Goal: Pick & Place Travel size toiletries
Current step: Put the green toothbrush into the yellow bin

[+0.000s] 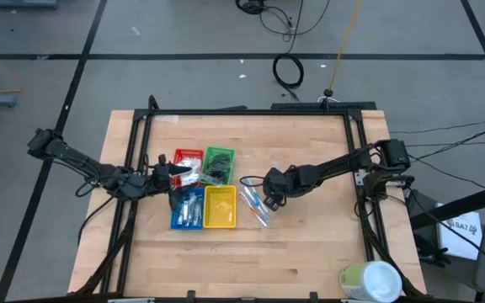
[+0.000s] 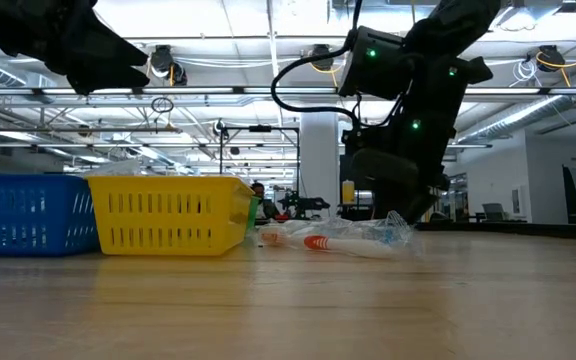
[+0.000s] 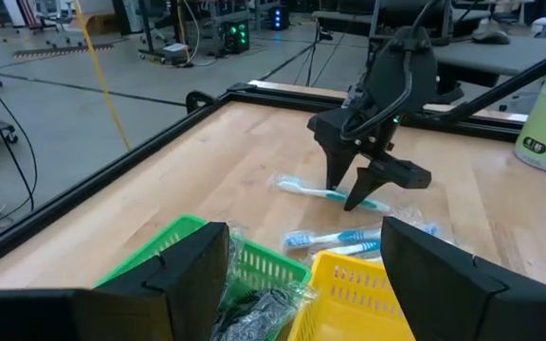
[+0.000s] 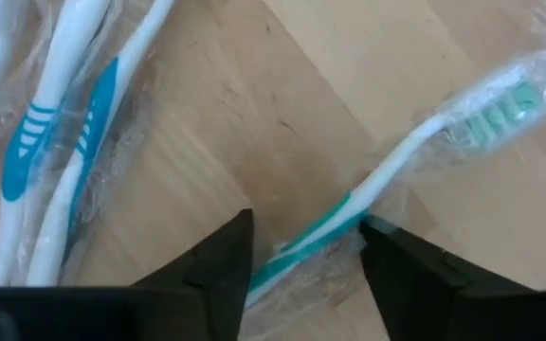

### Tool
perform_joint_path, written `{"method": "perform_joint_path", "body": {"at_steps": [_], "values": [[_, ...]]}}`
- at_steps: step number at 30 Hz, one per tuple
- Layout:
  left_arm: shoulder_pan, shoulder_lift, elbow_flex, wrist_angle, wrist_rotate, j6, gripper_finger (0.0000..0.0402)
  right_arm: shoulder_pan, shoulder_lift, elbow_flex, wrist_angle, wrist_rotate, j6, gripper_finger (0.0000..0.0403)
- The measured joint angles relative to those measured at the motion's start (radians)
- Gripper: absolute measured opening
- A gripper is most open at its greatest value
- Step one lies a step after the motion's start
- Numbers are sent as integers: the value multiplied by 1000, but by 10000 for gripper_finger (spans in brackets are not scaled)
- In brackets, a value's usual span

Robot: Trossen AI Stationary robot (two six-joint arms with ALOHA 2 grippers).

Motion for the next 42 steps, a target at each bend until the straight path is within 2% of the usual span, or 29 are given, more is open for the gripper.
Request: {"method": "perform_joint_path", "body": {"at_steps": [3,8,10,14,17,24,27,29,31,36,39,42], "values": [[0,0,0,0,0,0,271,-1,0,-1,-1,-1,-25,137],[0,0,0,0,0,1,271,0,0,-2,33,-6,-109,33],[0,0,0,0,0,1,271,-1,0,-4,54,-5,-152,15],[0,0,0,0,0,2,271,-1,-5,-5,87,0,-217,23],[0,0,0,0,0,2,271,-2,-35,-8,100,10,-275,13],[0,0,0,0,0,2,271,-2,-217,-8,105,154,-366,12],[0,0,0,1,0,2,271,0,-293,-11,205,181,-442,12],[0,0,0,2,0,2,271,2,-327,-34,341,188,-521,12],[0,3,0,11,0,0,271,2,-347,-77,499,156,-609,12],[19,54,-1,100,8,-4,271,-15,-353,-195,939,-54,-739,12],[48,124,-1,177,40,14,271,-28,-351,-243,1082,-166,-775,12],[80,204,-1,300,74,64,271,-28,-351,-269,1147,-181,-783,12]]}}
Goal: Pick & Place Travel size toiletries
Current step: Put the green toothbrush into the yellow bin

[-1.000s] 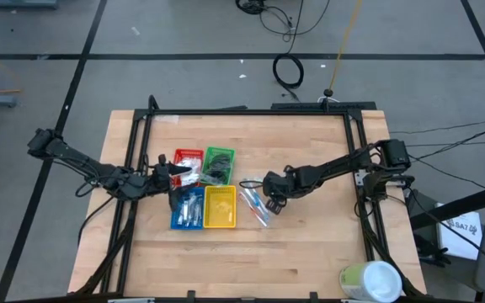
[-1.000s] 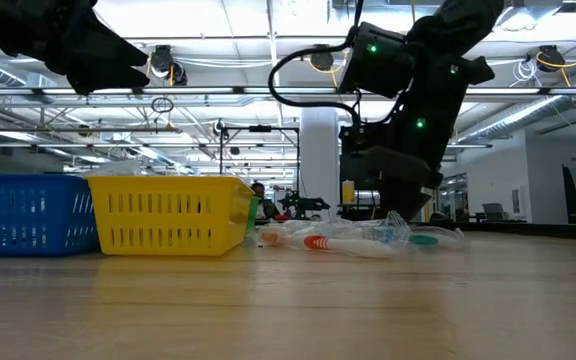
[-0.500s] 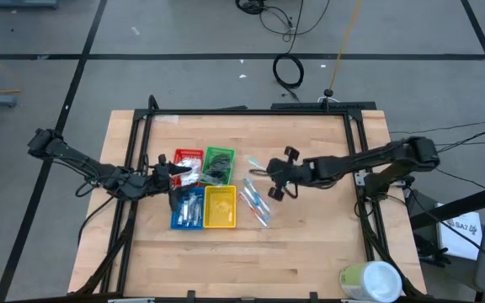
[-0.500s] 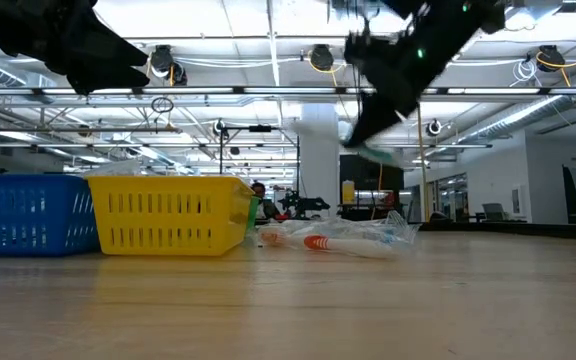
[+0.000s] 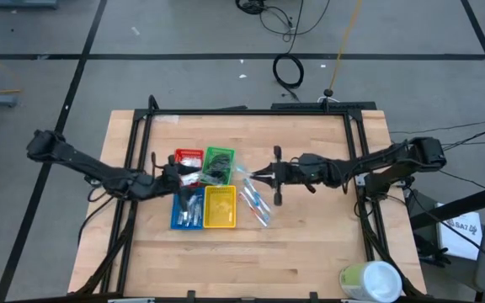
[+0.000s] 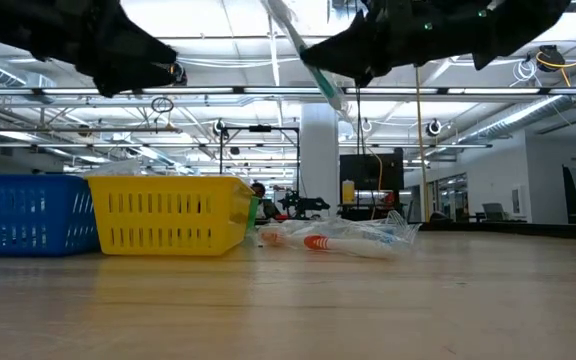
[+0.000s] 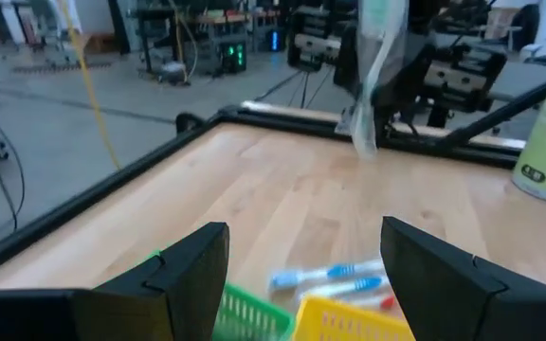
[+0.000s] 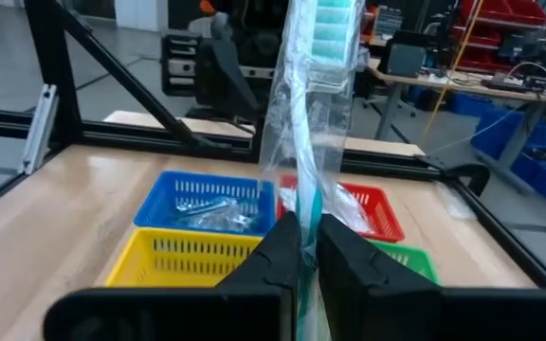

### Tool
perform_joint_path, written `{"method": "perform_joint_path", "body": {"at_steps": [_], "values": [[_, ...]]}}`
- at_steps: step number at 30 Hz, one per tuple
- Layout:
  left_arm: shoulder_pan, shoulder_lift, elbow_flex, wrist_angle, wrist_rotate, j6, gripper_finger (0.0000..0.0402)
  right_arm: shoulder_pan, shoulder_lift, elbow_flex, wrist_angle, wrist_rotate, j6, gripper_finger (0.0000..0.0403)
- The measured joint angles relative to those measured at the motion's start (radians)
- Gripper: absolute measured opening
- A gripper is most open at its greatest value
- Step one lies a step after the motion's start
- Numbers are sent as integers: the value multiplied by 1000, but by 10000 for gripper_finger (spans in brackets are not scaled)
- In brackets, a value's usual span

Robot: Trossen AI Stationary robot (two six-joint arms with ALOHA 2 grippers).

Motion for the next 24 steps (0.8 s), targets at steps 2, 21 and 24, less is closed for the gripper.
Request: {"method": "perform_joint_path", "body": {"at_steps": [2,21,24], "values": [[19,47,0,83,23,42,271,0,0,-8,10,0,-3,12],[198,364,13,626,345,62,271,9,-1,-9,48,-1,-34,12],[213,418,52,651,375,73,271,9,-1,-9,47,-1,-34,12]]}}
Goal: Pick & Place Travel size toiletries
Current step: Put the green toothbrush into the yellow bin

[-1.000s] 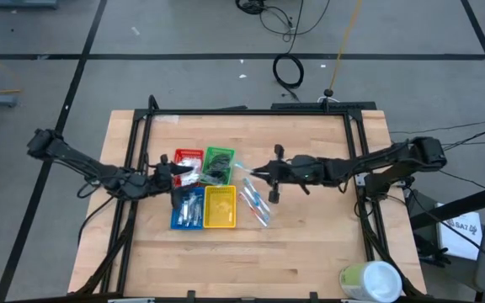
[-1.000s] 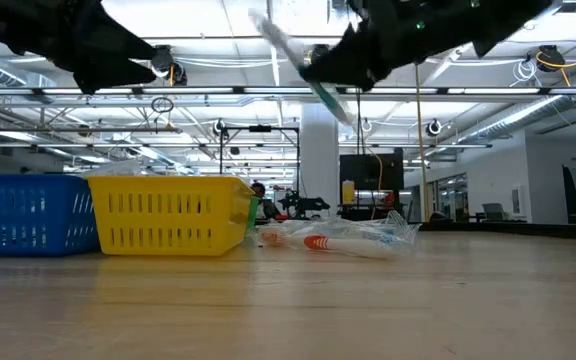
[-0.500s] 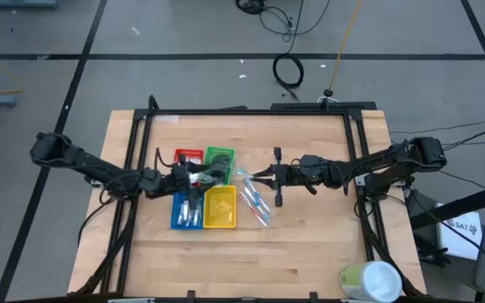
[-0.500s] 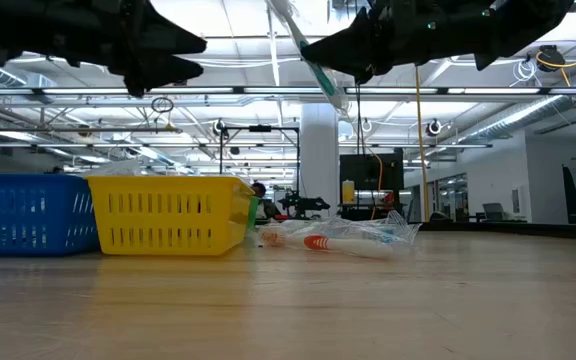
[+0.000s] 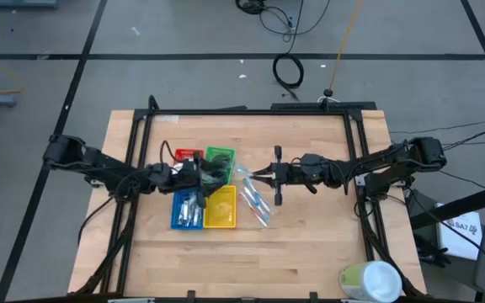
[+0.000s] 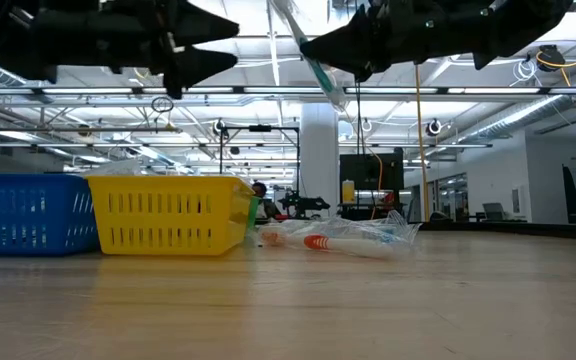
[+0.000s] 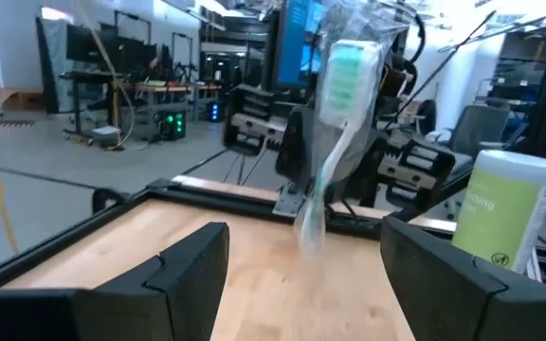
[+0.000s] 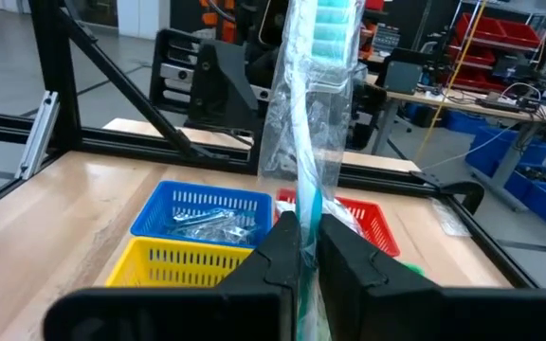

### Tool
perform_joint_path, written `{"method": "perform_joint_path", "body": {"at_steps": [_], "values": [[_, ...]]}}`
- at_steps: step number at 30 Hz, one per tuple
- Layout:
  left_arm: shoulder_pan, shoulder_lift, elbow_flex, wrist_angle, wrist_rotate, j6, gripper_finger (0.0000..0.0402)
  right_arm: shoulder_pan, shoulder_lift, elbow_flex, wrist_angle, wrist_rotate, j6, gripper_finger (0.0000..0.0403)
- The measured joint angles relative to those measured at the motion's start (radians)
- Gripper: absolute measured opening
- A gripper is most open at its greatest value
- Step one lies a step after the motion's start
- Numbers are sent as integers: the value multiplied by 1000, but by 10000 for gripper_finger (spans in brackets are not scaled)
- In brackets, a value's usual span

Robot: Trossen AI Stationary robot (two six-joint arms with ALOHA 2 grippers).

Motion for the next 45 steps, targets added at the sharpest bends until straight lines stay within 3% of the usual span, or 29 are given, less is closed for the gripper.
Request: {"method": "perform_joint_path", "body": {"at_steps": [12,23,38,41,45], "values": [[8,95,189,-3,101,185,271,0,0,0,-8,0,17,12],[63,106,254,-96,192,168,271,0,0,0,-8,0,19,12],[103,199,303,-29,270,150,270,0,0,1,-10,0,18,12],[103,223,332,-33,300,151,256,0,0,1,-14,0,18,12],[105,230,341,-38,303,153,205,0,0,1,-20,0,18,12]]}}
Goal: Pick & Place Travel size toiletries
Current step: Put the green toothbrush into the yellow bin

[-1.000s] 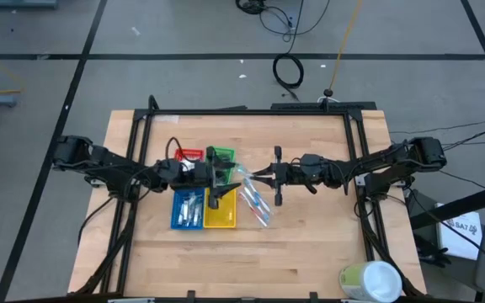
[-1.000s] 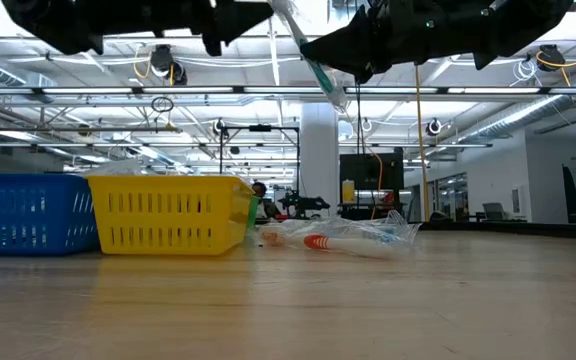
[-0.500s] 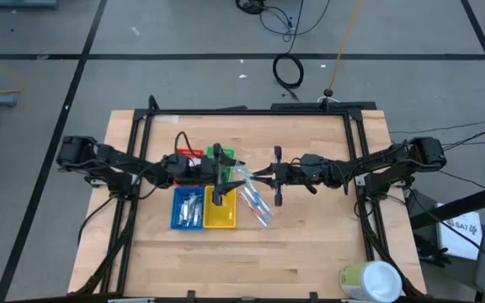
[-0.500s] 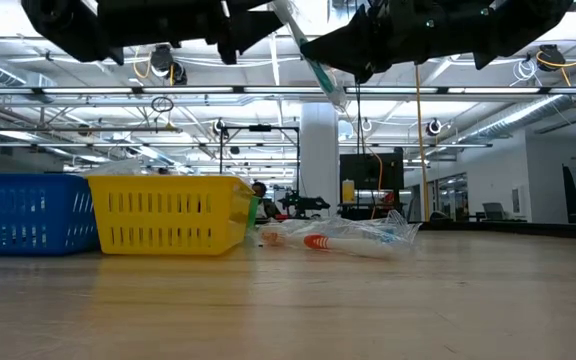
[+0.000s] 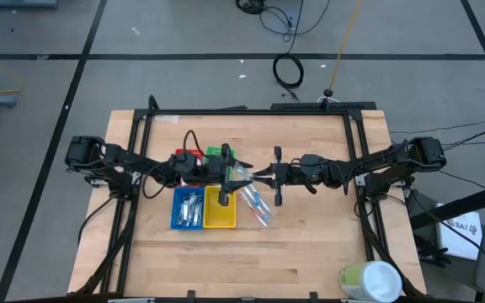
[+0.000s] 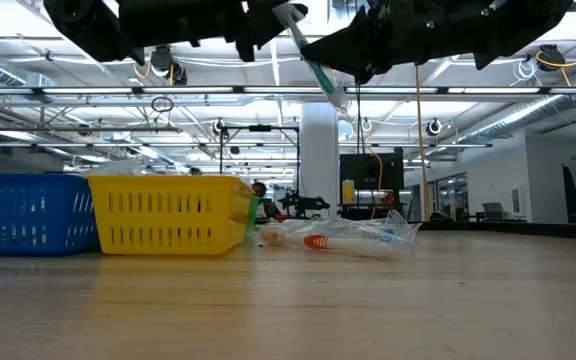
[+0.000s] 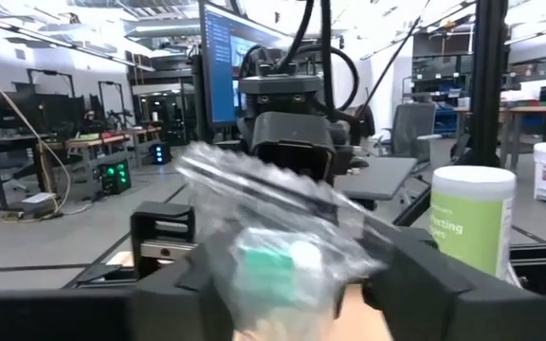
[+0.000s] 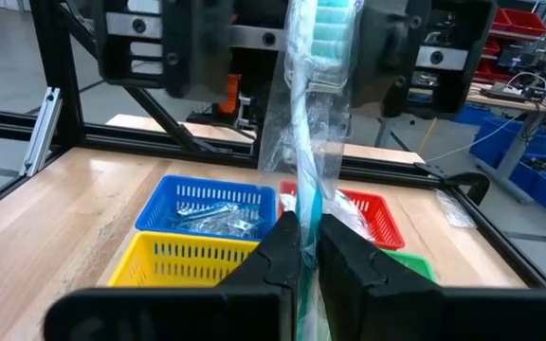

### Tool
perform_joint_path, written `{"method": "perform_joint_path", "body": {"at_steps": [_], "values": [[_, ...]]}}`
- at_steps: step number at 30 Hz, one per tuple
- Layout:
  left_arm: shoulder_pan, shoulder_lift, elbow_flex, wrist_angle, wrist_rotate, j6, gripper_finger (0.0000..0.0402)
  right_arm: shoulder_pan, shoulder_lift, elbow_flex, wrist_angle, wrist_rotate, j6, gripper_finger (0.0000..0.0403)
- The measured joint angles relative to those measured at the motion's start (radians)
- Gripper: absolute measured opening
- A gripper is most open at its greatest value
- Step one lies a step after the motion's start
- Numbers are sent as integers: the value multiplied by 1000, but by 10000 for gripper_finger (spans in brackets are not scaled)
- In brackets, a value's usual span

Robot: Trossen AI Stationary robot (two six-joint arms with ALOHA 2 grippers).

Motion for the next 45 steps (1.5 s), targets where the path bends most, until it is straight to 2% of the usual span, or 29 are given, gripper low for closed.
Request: {"method": "perform_joint_path", "body": {"at_steps": [8,9,13,20,26,30,33,38,41,45], "values": [[14,0,0,-20,-3,-6,57,0,0,0,-14,1,0,17],[15,0,0,-25,-3,-7,49,0,0,0,-17,0,5,23],[18,-38,0,-108,-5,-39,49,0,0,0,-28,3,8,63],[-1,-267,0,-529,-100,-78,49,0,-17,1,-103,14,8,120],[-43,-458,0,-919,-112,-289,49,-1,-58,1,-153,61,9,142],[-99,-504,-4,-1081,-159,-391,49,-1,-67,0,-166,61,9,145],[-139,-499,-45,-1083,-196,-458,49,-1,-67,0,-167,61,9,143],[-153,-419,-137,-936,-199,-530,49,-1,-67,0,-163,61,9,140],[-151,-376,-159,-853,-200,-559,49,-1,-67,0,-161,61,9,140],[-150,-319,-163,-830,-164,-587,49,-1,-67,0,-161,58,9,138]]}}
